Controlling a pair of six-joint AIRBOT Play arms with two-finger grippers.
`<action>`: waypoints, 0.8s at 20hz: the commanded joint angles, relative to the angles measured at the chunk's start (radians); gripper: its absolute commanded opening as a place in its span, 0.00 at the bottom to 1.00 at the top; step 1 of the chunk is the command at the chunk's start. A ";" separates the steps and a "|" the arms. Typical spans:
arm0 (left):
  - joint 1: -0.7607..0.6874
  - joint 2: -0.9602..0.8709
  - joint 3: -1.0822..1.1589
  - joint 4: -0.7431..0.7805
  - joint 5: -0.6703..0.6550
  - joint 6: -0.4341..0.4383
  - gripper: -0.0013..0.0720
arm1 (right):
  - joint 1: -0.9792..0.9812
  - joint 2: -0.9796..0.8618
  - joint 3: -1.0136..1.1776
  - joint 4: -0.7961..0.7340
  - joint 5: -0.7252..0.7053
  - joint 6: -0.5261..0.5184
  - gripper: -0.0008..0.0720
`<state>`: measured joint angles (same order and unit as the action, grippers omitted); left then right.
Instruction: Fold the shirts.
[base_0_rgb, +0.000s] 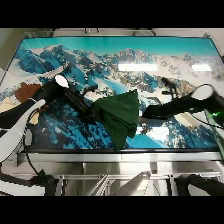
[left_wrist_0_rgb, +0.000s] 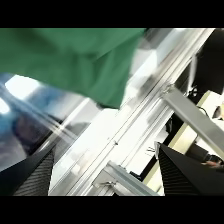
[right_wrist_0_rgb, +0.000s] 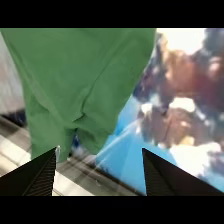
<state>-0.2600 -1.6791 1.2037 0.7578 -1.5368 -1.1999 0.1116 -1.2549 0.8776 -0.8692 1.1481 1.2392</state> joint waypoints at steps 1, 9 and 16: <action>-0.019 0.005 -0.139 -0.005 0.120 0.007 0.99 | 0.058 -0.164 0.000 0.093 -0.012 -0.103 0.79; -0.167 -0.004 -0.171 -0.079 0.344 0.040 0.97 | 0.135 -0.260 0.010 0.115 -0.108 -0.119 0.49; -0.201 -0.060 -0.077 -0.077 0.301 0.090 0.03 | 0.126 -0.232 0.023 0.140 -0.036 -0.130 0.04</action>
<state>-0.4568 -1.7382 1.0878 0.6830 -1.2186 -1.1316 0.2436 -1.5051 0.8936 -0.7410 1.0565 1.1198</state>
